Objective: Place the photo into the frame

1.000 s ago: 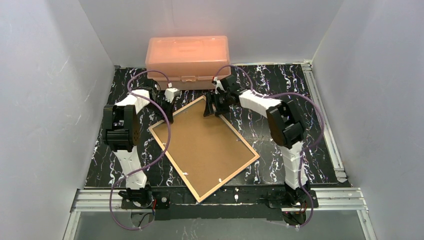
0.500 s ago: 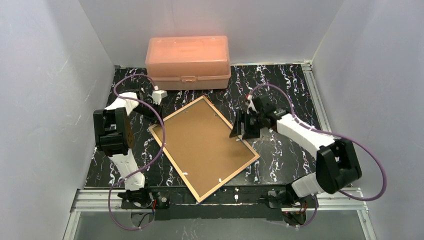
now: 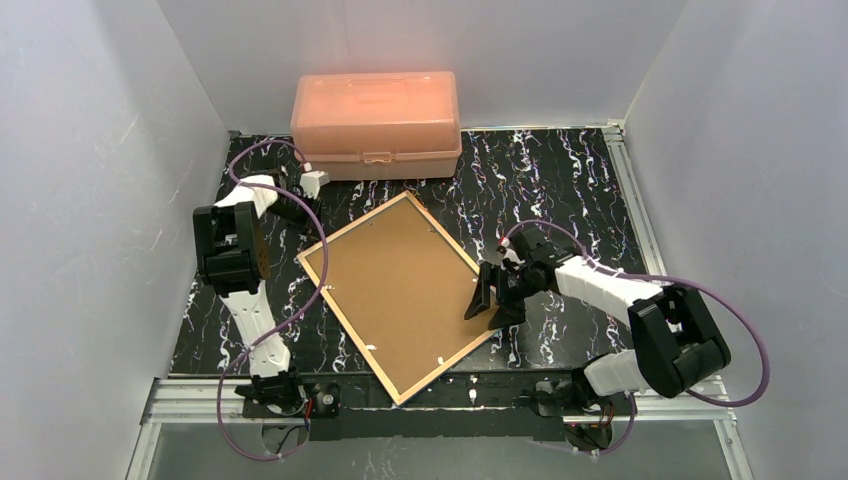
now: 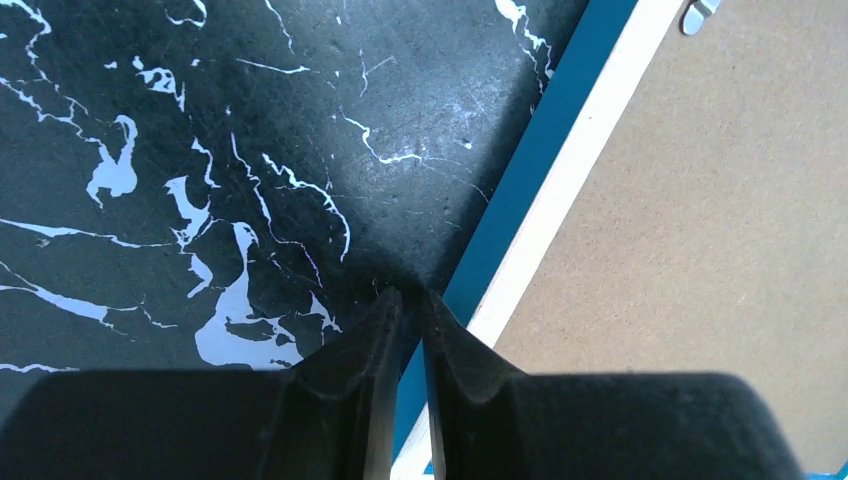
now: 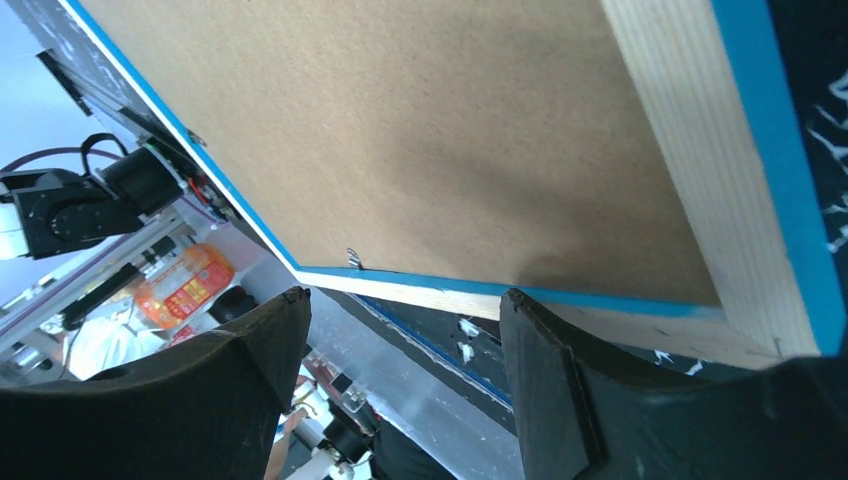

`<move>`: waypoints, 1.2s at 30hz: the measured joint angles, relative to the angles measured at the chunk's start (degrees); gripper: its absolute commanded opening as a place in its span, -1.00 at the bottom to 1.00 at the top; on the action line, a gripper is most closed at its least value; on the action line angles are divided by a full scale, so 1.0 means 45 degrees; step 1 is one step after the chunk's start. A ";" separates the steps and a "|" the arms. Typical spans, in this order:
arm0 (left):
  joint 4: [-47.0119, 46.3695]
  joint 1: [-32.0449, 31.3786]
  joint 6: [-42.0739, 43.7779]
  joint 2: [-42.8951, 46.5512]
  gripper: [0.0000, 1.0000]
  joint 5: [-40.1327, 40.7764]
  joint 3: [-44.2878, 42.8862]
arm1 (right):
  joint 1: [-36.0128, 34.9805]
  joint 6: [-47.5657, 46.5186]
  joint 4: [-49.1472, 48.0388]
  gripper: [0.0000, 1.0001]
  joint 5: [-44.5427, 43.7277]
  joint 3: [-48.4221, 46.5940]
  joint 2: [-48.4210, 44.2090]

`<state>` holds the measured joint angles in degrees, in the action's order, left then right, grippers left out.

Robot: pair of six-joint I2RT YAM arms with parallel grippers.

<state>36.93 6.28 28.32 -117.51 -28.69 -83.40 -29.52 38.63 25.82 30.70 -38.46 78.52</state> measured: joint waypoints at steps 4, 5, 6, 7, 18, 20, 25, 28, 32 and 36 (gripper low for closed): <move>-0.0058 0.0078 0.0107 0.0068 -0.80 0.0063 0.0107 | 0.0029 -0.0044 -0.0165 0.54 0.0301 -0.0117 0.0355; -0.0117 0.0078 0.0180 0.0141 -0.80 0.0078 0.0199 | 0.0078 -0.0175 -0.0063 0.55 0.0282 -0.0189 0.0384; -0.0219 0.0078 0.0282 0.0253 -0.80 0.0097 0.0379 | 0.0126 -0.0359 0.0136 0.56 0.0219 -0.0272 0.0369; -0.0238 0.0078 0.0398 0.0403 -0.81 0.0136 0.0588 | 0.0238 -0.0554 0.0408 0.57 0.0165 -0.0350 0.0301; -0.0597 0.0078 0.0899 0.0855 -0.90 0.0253 0.1200 | 0.0971 -0.1345 0.2016 0.54 0.0316 0.0010 -0.0908; -0.0646 0.0083 0.0937 0.0942 -0.92 0.0253 0.1336 | 0.0971 -0.1345 0.1991 0.53 0.0306 0.0262 -0.0821; -0.0743 0.0078 0.1282 0.1321 -0.94 0.0228 0.1889 | 0.0971 -0.1307 0.1481 0.52 -0.0039 0.0325 -0.0146; -0.0670 0.0078 0.1666 0.1622 -0.94 0.0185 0.2317 | 0.0971 -0.1331 0.1307 0.51 -0.0505 -0.0185 0.0486; -0.0345 0.0092 0.2463 0.2118 -0.93 0.0243 0.2895 | 0.1195 -0.1462 0.1399 0.50 -0.1219 -0.1161 0.1341; 0.0486 0.0068 0.3376 0.2764 -0.90 0.0384 0.3701 | 0.1792 -0.1967 0.1302 0.49 -0.2079 -0.2273 0.2084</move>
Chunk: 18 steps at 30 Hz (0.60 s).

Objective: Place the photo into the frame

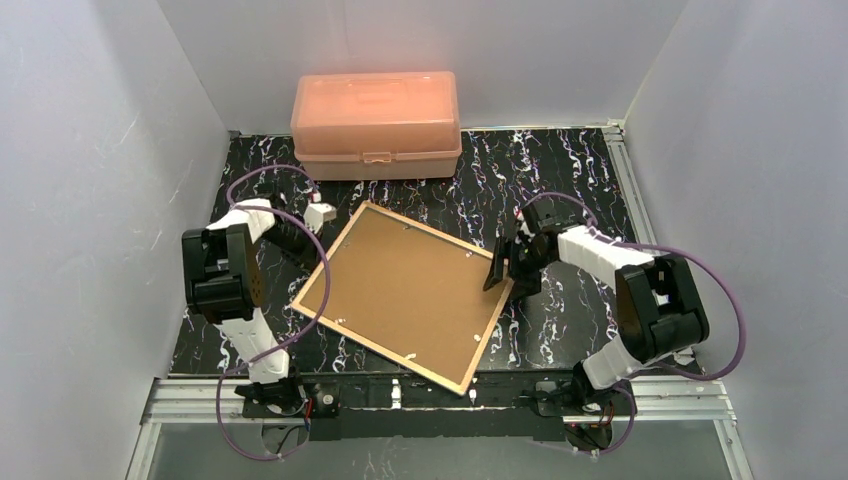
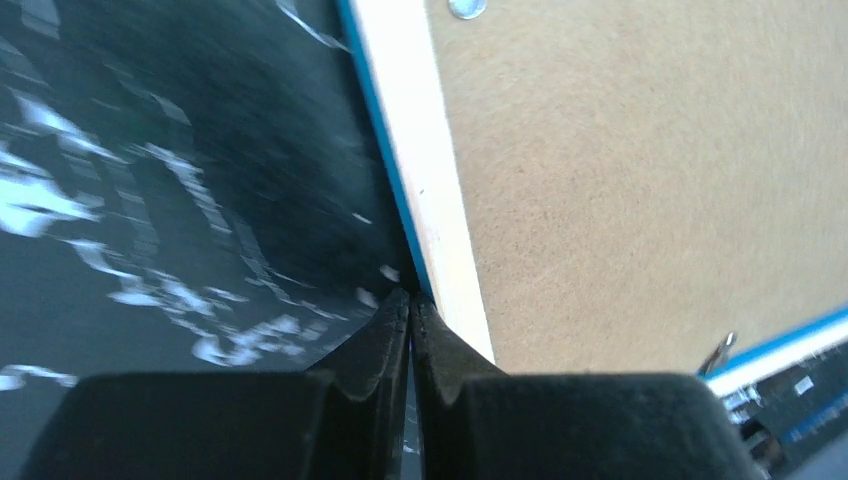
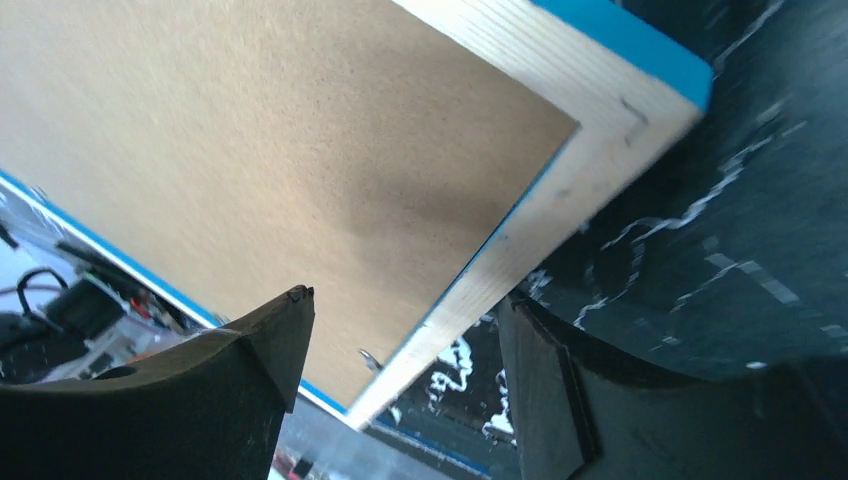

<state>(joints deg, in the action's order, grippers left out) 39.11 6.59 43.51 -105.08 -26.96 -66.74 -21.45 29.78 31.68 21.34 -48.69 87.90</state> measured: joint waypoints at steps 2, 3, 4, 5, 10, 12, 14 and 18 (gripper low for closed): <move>0.0602 -0.0063 0.0413 0.0364 -0.90 -0.0024 0.0520 | 0.0413 -0.0267 -0.0083 0.46 -0.0379 -0.0515 0.0267; 0.0957 -0.0117 0.0597 0.0529 -0.89 -0.0073 0.0787 | 0.0573 -0.0398 -0.0073 0.43 -0.0607 -0.0763 0.0350; 0.1321 -0.0189 0.0724 0.0656 -0.88 -0.0141 0.1039 | 0.0656 -0.0520 -0.0068 0.40 -0.0821 -0.0942 0.0389; 0.1676 -0.0267 0.0835 0.0753 -0.86 -0.0209 0.1268 | 0.0714 -0.0622 -0.0019 0.39 -0.1044 -0.1214 0.0393; 0.2764 -0.0427 0.0685 0.0826 -0.75 -0.0714 0.1826 | 0.0282 -0.0559 -0.0209 0.28 -0.1321 -0.2302 0.0272; 0.2856 -0.0185 0.0209 0.0826 -0.71 -0.0913 0.1598 | -0.0272 -0.0267 -0.0471 0.19 -0.1433 -0.2667 0.0204; 0.2919 0.0141 -0.0321 0.0826 -0.64 -0.1273 0.1107 | -0.1049 0.0194 -0.1059 0.08 -0.1457 -0.2924 0.0209; 0.2681 0.0476 -0.1243 0.0986 -0.44 -0.2244 0.0602 | -0.2730 0.1360 -0.2793 -0.08 -0.1234 -0.3332 0.0777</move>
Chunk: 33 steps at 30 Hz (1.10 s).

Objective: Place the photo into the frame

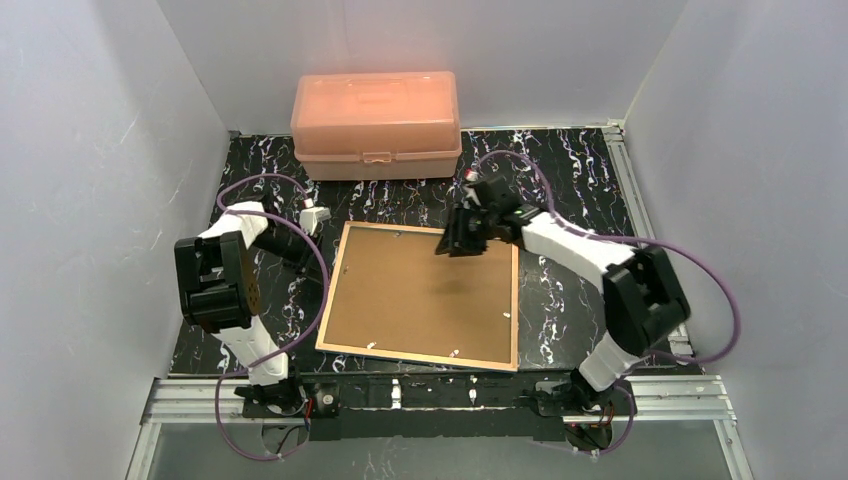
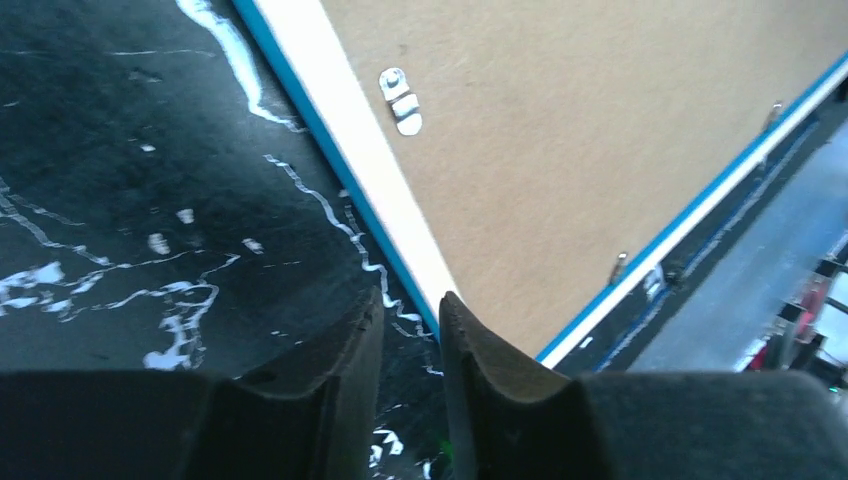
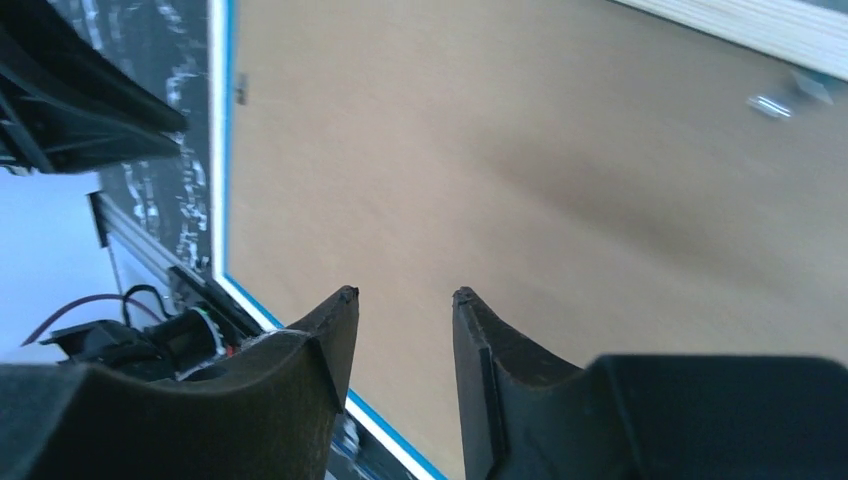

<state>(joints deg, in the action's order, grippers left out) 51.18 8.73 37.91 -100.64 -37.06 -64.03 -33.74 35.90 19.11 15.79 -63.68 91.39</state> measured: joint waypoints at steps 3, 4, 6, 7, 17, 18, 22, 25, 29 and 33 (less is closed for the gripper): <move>-0.0049 -0.0053 -0.0364 0.0053 -0.44 -0.0491 0.0141 | -0.1001 0.0782 -0.1394 -0.12 0.0301 -0.0821 0.1477; -0.0189 -0.0063 -0.0461 0.0053 -0.43 -0.0549 0.0335 | -0.1302 0.1044 -0.1865 -0.12 0.0403 -0.1180 0.2127; -0.0277 -0.0107 -0.0588 0.0019 -0.41 -0.0544 0.0607 | -0.1787 0.1409 -0.2550 -0.14 0.0510 -0.1797 0.3245; -0.0321 -0.0141 -0.0675 -0.0024 -0.41 -0.0549 0.0680 | -0.2040 0.1632 -0.2793 -0.16 0.0563 -0.2166 0.3842; -0.1379 -0.0787 -0.1035 -0.0160 -0.47 -0.0112 0.0889 | -0.3376 0.3211 -0.5183 -0.37 0.0913 -0.3662 0.6479; -0.1452 -0.0855 -0.1069 -0.0199 -0.48 0.0000 0.0918 | -0.3463 0.3381 -0.5445 -0.41 0.0903 -0.3677 0.6601; -0.1705 -0.1146 -0.1409 -0.0223 -0.57 0.0316 0.1010 | -0.3784 0.3993 -0.6329 -0.63 0.0845 -0.3808 0.7208; -0.1758 -0.1248 -0.1632 -0.0194 -0.60 0.0476 0.1010 | -0.3993 0.4376 -0.6717 -0.76 0.0758 -0.3827 0.7577; -0.1817 -0.1375 -0.1855 -0.0141 -0.64 0.0724 0.1015 | -0.4197 0.4809 -0.7218 -0.79 0.0680 -0.3827 0.7854; -0.1919 -0.1632 -0.2011 0.0024 -0.64 0.1054 0.1069 | -0.4362 0.5085 -0.7480 -0.79 0.0413 -0.3827 0.7893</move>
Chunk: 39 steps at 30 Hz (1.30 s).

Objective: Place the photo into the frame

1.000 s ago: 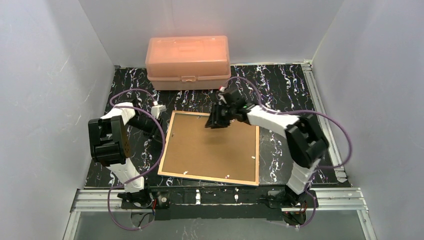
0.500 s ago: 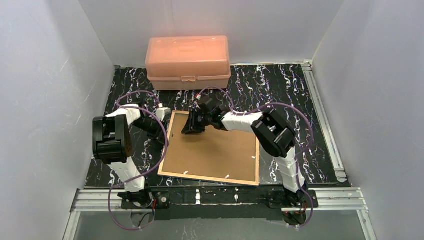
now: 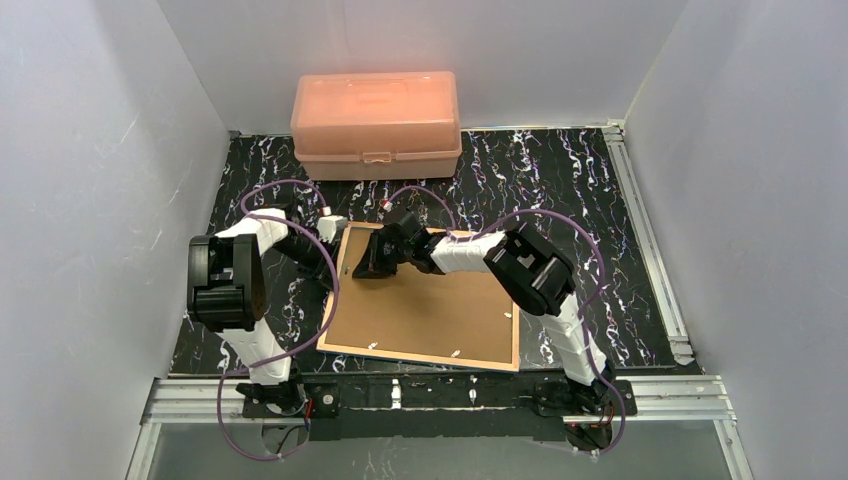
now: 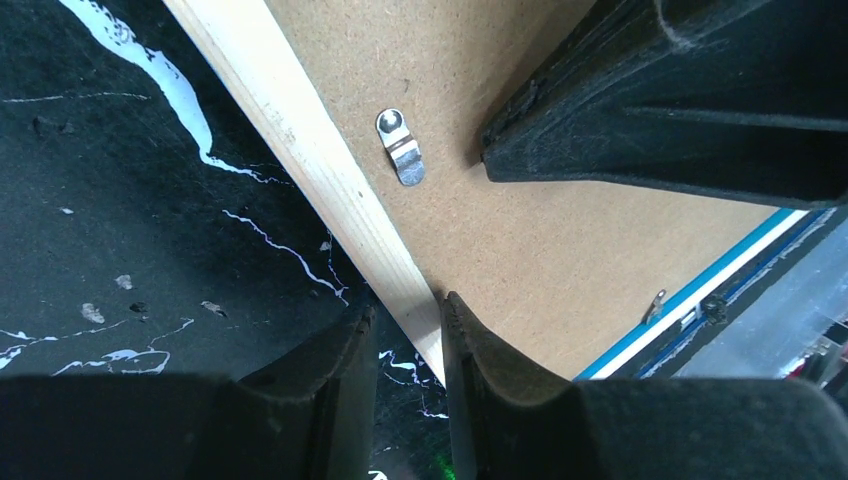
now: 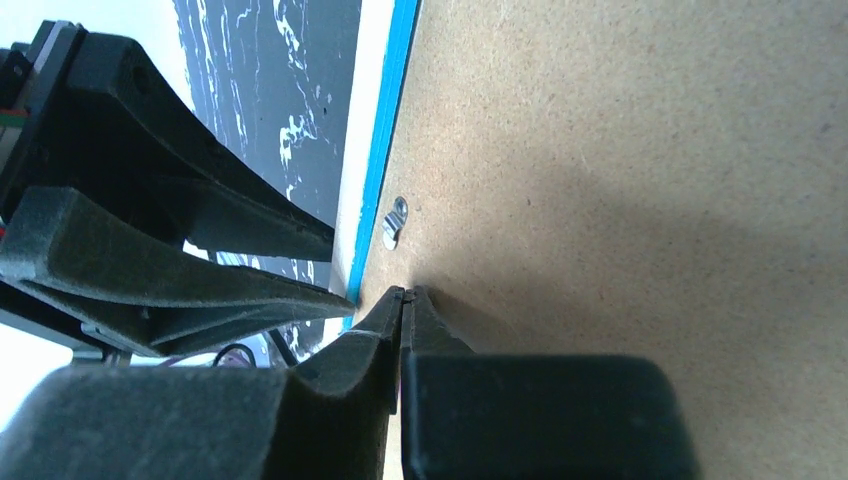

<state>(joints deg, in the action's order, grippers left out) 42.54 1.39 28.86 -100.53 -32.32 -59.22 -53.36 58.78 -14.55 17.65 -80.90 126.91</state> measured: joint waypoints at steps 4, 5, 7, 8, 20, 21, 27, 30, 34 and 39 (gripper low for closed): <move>-0.0175 -0.0267 -0.0097 0.0296 -0.58 0.0403 0.0131 | -0.0078 0.0185 -0.0097 -0.79 -0.0262 -0.0029 0.0058; -0.0214 -0.0306 -0.0107 0.0369 -0.57 0.0461 0.0165 | -0.0083 0.0238 -0.0112 -0.79 -0.0291 -0.0083 0.0112; -0.0282 -0.0384 -0.0121 0.0457 -0.56 0.0573 0.0219 | -0.0087 0.0296 -0.0151 -0.79 -0.0335 -0.0185 0.0199; -0.0311 -0.0418 -0.0121 0.0495 -0.55 0.0627 0.0243 | -0.0087 0.0340 -0.0151 -0.79 -0.0345 -0.0233 0.0219; -0.0340 -0.0481 -0.0131 0.0520 -0.60 0.0719 0.0248 | -0.0185 0.0665 -0.0146 -0.78 -0.0588 -0.0505 0.0432; -0.0345 -0.0481 -0.0131 0.0520 -0.60 0.0719 0.0248 | -0.0199 0.0680 -0.0146 -0.78 -0.0602 -0.0554 0.0476; -0.0350 -0.0481 -0.0126 0.0525 -0.64 0.0719 0.0257 | -0.0243 0.0714 -0.0092 -0.77 -0.0850 -0.0767 0.0568; -0.0359 -0.0481 -0.0117 0.0529 -0.65 0.0719 0.0267 | -0.0253 0.0714 -0.0053 -0.77 -0.0933 -0.0850 0.0607; -0.0359 -0.0481 -0.0097 0.0529 -0.66 0.0719 0.0267 | -0.0291 0.0753 0.0000 -0.76 -0.0908 -0.1039 0.0743; -0.0359 -0.0481 -0.0092 0.0529 -0.68 0.0709 0.0267 | -0.0316 0.0860 -0.0044 -0.76 -0.0928 -0.1117 0.0821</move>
<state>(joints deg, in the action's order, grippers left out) 40.93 -0.78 28.45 -98.15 -29.12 -58.02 -54.78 62.65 -14.74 13.47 -85.93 130.61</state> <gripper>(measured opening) 0.250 0.119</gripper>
